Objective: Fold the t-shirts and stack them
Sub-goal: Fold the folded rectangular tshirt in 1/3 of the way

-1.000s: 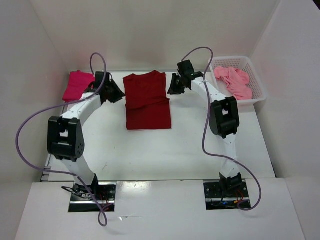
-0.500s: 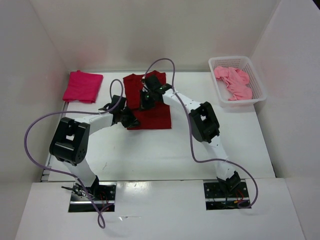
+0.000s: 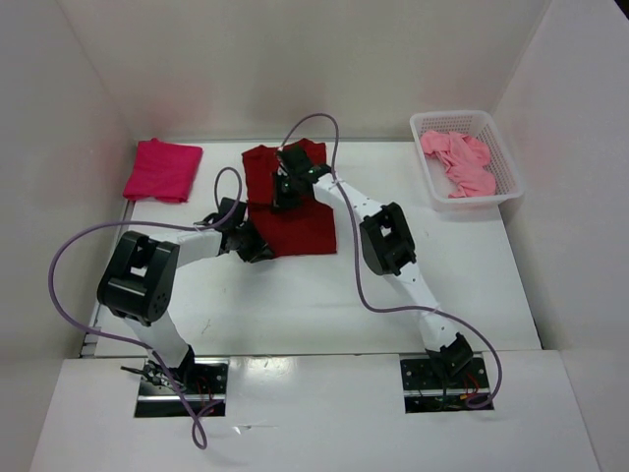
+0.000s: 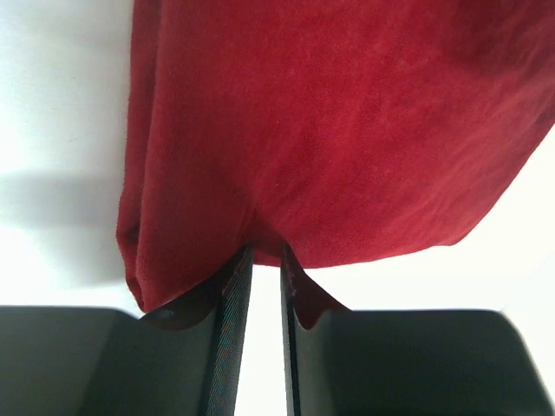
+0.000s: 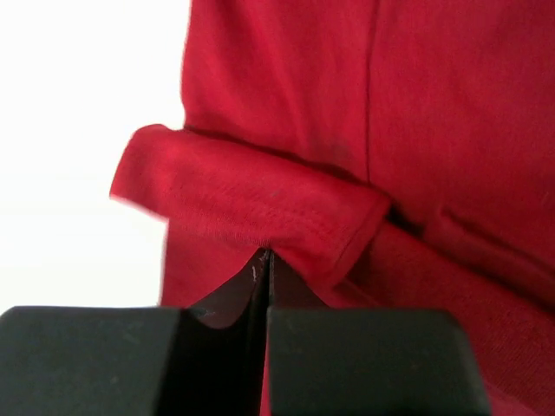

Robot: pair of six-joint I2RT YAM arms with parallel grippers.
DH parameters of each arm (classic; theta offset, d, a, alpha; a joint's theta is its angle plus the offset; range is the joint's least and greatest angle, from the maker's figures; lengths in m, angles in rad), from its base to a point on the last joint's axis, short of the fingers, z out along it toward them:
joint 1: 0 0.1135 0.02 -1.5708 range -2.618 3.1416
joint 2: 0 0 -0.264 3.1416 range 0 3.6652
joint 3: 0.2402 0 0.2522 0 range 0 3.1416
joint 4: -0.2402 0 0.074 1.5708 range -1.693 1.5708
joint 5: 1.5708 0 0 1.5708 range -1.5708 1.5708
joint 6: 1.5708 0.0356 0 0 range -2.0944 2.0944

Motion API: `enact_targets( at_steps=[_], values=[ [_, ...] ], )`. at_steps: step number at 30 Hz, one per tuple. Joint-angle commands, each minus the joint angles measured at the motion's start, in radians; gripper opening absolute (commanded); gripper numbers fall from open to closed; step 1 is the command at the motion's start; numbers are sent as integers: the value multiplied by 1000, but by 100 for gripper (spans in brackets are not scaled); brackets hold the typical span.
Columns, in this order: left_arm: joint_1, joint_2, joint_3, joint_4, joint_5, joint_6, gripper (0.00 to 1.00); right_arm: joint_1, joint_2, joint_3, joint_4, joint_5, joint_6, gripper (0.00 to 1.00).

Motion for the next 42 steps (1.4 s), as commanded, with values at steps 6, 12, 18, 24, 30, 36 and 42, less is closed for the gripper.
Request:
enact_targets(
  at_steps=[6,12,18,24,30,36,42],
  values=[
    [12,-50,-54,-55,-71,10,32,-58,146,492,-106,116,8,0],
    [21,-152,58,-149,-82,76,43,-110,58,452,-198,105,-31,0],
    [64,-198,34,-180,-33,108,45,-168,-310,-181,30,-45,-28,2],
    [170,-251,-68,-171,-14,137,55,-187,-587,-677,155,-99,-38,2],
    [214,-189,-100,-77,24,117,58,-208,-764,-1023,257,-80,-7,33],
    [214,-130,-91,9,73,103,60,-242,-807,-1233,420,-106,162,52],
    [214,-72,-81,-2,73,137,58,-260,-769,-1324,527,-131,266,54]
  ],
)
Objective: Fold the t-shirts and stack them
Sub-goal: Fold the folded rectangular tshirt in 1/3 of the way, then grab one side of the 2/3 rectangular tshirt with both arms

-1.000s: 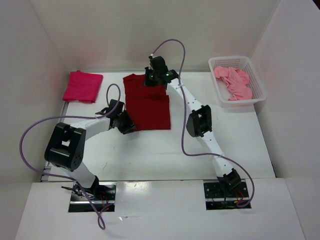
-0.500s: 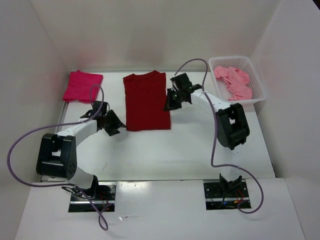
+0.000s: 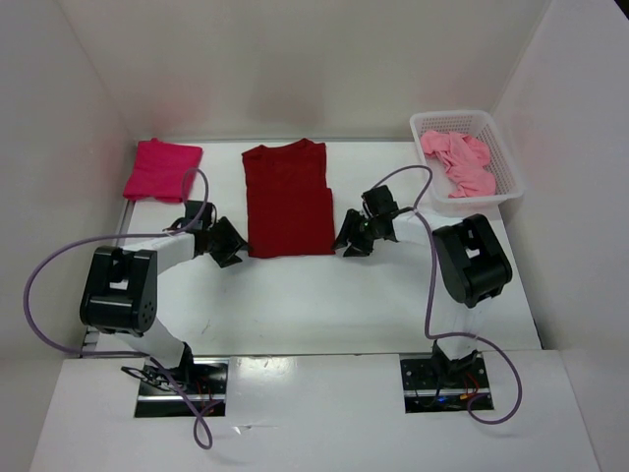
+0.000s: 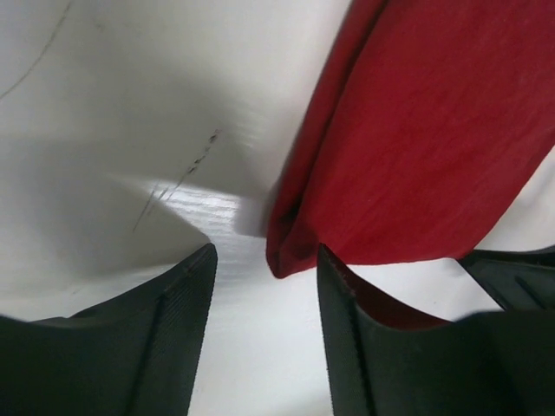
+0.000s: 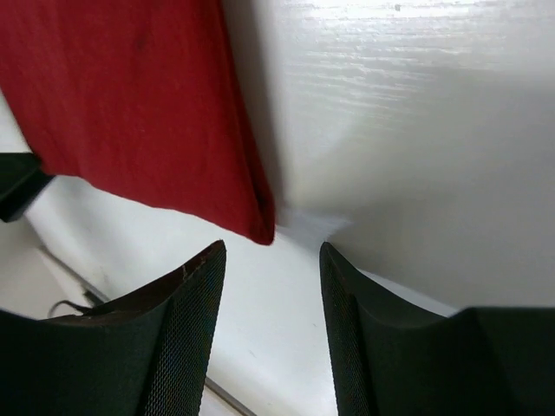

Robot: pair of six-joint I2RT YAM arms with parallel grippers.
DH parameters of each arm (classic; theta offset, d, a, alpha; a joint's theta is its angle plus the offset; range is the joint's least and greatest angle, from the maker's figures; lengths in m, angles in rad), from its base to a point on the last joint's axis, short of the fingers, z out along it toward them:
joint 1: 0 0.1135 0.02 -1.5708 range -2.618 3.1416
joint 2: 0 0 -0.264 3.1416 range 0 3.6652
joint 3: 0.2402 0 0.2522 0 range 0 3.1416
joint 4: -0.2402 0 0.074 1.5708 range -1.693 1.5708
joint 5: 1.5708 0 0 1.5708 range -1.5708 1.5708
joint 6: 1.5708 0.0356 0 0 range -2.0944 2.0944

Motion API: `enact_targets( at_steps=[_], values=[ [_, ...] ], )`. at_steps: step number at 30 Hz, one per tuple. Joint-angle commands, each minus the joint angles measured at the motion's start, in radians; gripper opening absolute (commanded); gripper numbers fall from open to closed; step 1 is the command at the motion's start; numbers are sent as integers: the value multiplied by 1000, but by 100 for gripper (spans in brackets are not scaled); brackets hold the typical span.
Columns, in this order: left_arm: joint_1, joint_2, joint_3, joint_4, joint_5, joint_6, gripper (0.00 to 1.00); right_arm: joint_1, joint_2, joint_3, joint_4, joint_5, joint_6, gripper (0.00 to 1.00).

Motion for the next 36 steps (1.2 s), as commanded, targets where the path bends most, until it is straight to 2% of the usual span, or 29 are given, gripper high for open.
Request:
enact_targets(
  at_steps=[1,4,9,12,15,18,21,22,23,25,28,31,36],
  values=[
    [2,41,14,21,-5,27,56,-9,-8,-32,176,-11,85,54],
    [2,60,0,35,-5,27,52,-9,24,-43,199,-20,95,54],
    [-18,97,0,58,-14,17,47,-9,57,-54,239,-45,113,43],
    [-36,108,9,69,-14,17,36,-9,67,-63,248,-45,122,34],
    [-36,108,20,69,-35,17,24,-9,87,-63,248,-78,122,31],
    [-36,108,20,51,-55,26,18,-9,96,-54,248,-89,122,28],
    [-36,108,20,51,-56,27,12,17,119,-45,248,-89,122,19],
    [-36,108,20,40,-56,27,10,31,128,-45,239,-89,122,8],
    [-36,99,20,40,-56,36,6,31,128,-45,239,-89,122,4],
    [-36,81,20,-18,-56,52,5,50,102,-57,213,-77,131,0],
    [-36,10,20,-141,-42,115,3,60,-7,-101,159,-30,131,0],
    [-36,-34,29,-294,64,166,6,70,-160,-184,80,-20,122,0],
    [-36,-284,17,-481,93,171,6,79,-415,-275,-97,4,133,0]
  ],
)
